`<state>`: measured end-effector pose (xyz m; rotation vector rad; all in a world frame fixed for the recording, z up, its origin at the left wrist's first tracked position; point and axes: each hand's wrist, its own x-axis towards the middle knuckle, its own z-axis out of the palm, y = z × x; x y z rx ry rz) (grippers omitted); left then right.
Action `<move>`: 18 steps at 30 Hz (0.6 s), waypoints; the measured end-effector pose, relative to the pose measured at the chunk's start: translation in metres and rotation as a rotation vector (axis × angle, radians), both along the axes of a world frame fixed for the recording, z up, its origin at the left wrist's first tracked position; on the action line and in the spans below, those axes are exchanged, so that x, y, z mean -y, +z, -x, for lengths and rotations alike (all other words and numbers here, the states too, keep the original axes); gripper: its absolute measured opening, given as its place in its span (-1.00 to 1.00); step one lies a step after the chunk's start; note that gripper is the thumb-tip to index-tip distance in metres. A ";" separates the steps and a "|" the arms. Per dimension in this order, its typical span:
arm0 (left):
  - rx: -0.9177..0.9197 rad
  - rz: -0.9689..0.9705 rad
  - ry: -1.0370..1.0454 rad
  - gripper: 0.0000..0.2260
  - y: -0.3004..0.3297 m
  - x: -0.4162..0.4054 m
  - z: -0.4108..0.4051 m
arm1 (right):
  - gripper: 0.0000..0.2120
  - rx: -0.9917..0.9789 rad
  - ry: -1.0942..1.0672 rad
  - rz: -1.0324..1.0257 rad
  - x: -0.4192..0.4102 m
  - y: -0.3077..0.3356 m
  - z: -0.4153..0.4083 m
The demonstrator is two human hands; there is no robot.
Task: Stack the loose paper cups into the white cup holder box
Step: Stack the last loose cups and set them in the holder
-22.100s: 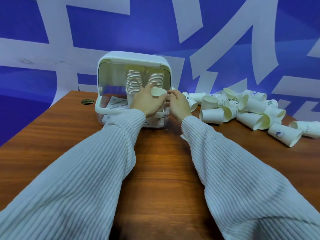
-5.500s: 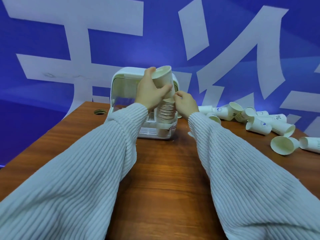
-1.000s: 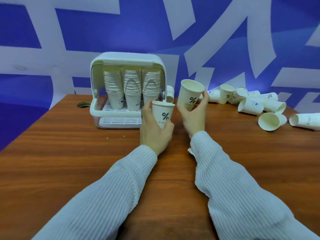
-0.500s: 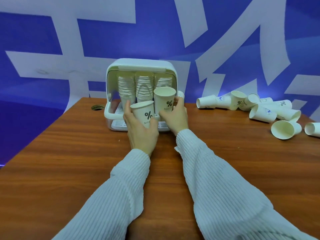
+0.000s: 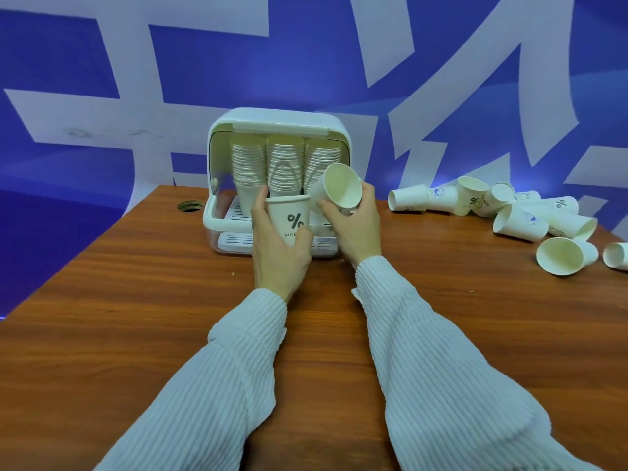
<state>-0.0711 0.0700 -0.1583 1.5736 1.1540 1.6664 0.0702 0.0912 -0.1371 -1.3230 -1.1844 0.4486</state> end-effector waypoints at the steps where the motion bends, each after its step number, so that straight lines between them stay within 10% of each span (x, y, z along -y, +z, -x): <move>1: -0.009 -0.018 0.028 -0.23 0.000 0.001 -0.001 | -0.36 0.069 -0.041 0.021 -0.002 0.001 -0.001; 6: -0.017 -0.054 0.135 -0.22 -0.002 0.002 -0.003 | -0.35 0.547 -0.149 0.187 -0.013 -0.004 0.000; 18: 0.015 -0.048 0.145 -0.26 -0.002 -0.003 -0.006 | -0.27 0.231 -0.008 0.239 -0.017 -0.005 -0.006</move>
